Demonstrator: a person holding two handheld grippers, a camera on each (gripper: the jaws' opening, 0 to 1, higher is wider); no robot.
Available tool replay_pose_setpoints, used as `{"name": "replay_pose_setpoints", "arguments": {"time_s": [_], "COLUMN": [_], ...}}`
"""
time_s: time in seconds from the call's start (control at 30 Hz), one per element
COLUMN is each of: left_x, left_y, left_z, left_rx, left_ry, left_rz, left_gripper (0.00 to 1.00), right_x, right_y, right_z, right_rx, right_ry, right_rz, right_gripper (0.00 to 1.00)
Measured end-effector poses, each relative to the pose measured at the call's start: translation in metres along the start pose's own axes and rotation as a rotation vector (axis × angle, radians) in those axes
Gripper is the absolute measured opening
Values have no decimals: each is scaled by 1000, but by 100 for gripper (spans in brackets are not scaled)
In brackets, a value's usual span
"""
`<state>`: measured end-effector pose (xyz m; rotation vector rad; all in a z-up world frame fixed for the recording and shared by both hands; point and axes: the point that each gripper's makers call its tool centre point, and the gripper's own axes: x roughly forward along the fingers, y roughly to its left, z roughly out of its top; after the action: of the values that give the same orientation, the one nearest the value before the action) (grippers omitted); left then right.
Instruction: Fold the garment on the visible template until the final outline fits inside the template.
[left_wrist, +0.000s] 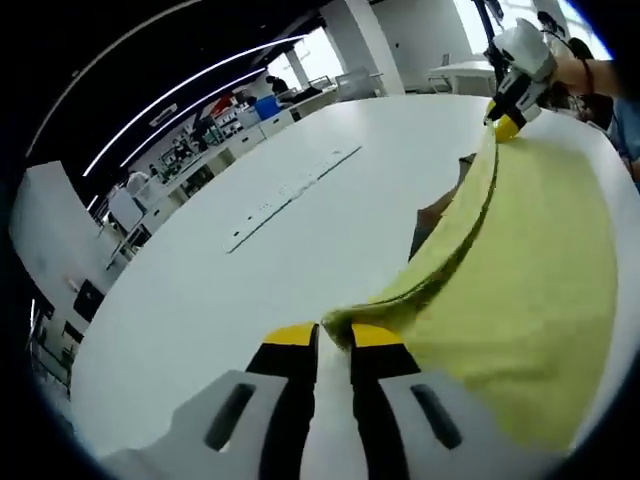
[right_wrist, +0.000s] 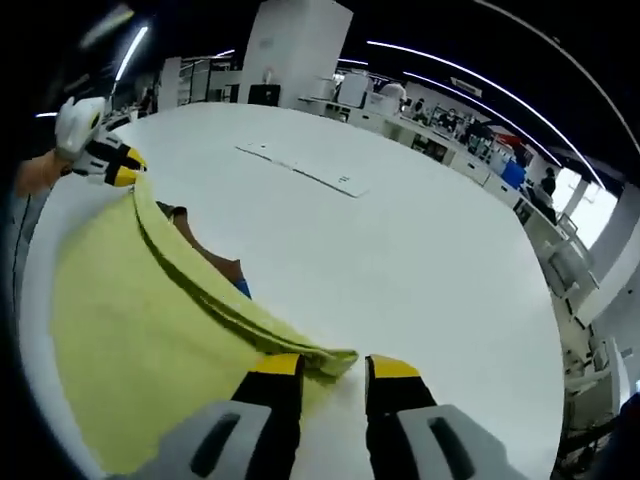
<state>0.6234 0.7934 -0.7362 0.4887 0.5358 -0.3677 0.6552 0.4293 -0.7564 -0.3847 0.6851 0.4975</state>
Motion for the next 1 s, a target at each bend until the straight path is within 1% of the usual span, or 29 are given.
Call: {"name": "replay_pose_setpoints", "arguments": {"time_s": [0.07,0.13,0.17,0.2,0.23,0.27,0.3,0.33,0.4,0.43,0.5,0.53,0.6,0.7,0.77,0.83,0.9,1.0], "left_x": [-2,-4,-5,-6,-9,-10,-14,-16,-21,-25,-30,-34,-42,-52,-59,-66,-72,-80], "left_y": [8,12,12,10,8,6,4,2,-3,-6,-9,-11,-15,-20,-25,-28,-31,-35], "left_z": [3,3,3,4,4,4,4,3,3,2,0,-2,-2,-2,-5,-6,-8,-9], "left_rx": [-27,-102,-159,-194,-252,-278,-301,-321,-359,-390,-412,-434,-460,-488,-484,-460,-462,-455], "left_ry": [-9,-7,-18,-28,-33,-36,-40,-38,-45,-48,-50,-45,-55,-75,-71,-73,-74,-82], "left_rz": [39,55,45,31,14,4,-1,-7,-27,-40,-56,-61,-80,-105,-117,-119,-130,-144], "left_gripper": [8,6,8,11,13,16,17,19,23,26,34,39,43,51,57,62,65,70], "right_x": [-1,-3,-4,-6,-7,-10,-11,-13,-17,-20,-25,-27,-33,-40,-47,-55,-64,-74], "right_y": [-3,-3,-1,1,3,5,7,8,12,14,19,19,19,24,28,34,40,49], "right_z": [2,4,5,8,9,9,8,9,12,13,14,14,14,12,10,9,6,0], "right_rx": [24,69,99,131,156,196,211,250,305,331,382,399,399,396,391,387,382,374], "right_ry": [-9,-19,-31,-50,-53,-51,-48,-47,-66,-71,-66,-64,-75,-72,-72,-76,-77,-72], "right_rz": [-9,-2,10,25,37,53,63,76,104,118,149,152,153,164,174,187,198,223], "right_gripper": [21,21,22,22,23,24,27,31,40,43,52,55,62,68,72,75,79,82]}}
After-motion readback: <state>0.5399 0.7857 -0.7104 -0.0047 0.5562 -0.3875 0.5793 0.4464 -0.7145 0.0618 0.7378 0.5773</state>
